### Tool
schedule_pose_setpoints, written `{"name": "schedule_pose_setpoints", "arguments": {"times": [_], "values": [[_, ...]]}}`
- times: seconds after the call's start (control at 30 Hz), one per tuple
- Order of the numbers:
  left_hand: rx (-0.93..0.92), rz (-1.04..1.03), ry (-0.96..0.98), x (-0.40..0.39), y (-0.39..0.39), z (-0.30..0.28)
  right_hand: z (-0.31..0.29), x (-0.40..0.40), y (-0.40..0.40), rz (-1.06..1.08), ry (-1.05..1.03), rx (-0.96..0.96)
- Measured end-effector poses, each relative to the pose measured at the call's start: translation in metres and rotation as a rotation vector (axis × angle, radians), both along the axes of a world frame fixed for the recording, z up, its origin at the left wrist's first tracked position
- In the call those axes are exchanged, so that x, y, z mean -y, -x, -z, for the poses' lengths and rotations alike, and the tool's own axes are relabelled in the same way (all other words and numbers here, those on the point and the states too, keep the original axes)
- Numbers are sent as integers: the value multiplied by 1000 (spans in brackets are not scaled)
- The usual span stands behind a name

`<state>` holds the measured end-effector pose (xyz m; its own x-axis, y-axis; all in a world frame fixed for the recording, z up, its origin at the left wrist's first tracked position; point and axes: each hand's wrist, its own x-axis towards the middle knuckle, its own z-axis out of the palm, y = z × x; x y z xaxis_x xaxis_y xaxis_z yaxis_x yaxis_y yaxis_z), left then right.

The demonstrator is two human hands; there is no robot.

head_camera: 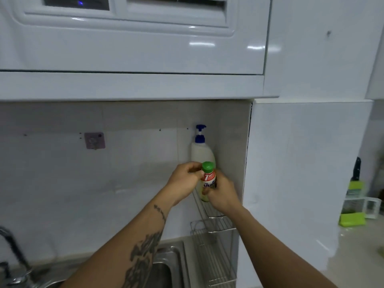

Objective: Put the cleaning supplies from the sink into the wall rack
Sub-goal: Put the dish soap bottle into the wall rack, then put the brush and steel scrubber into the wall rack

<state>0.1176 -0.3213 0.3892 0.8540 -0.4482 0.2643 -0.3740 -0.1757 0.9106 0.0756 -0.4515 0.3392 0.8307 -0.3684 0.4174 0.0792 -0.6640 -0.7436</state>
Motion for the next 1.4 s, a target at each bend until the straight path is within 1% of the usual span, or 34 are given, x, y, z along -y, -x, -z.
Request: {"name": "schedule_pose_setpoints", "arguments": {"times": [0.2,0.37,0.43,0.63,0.73,0.87,1.0,1.07,1.2,1.27,1.33,1.4], "values": [[-37,-95,-144,-2,-22,32,11,4,-27,78,-29,-83],[-114,-95,-219,-5,-36,52,11,7,-48,12,-123,-117],[-137,-78,-225,-4,-38,56,10,5,-54,14,-143,-101],[-128,-46,-210,2,-39,62,14,1,-64,40,-177,-55],[-134,-41,-210,-2,-38,63,13,3,-60,47,-211,-65],[-126,-50,-220,-21,-35,66,7,-1,-43,68,-192,-40],[-155,-44,-149,-54,-31,70,5,-26,-14,106,-62,131],[-168,-43,-110,-77,-24,72,6,-50,2,74,37,156],[-163,-74,-125,-134,-11,89,23,-109,23,-82,359,169],[-179,-97,-140,-167,-2,107,45,-140,27,-140,457,73],[-210,-114,-175,-200,11,131,74,-170,33,-185,492,-90],[-243,-123,-205,-231,21,161,108,-195,39,-224,529,-205]]}}
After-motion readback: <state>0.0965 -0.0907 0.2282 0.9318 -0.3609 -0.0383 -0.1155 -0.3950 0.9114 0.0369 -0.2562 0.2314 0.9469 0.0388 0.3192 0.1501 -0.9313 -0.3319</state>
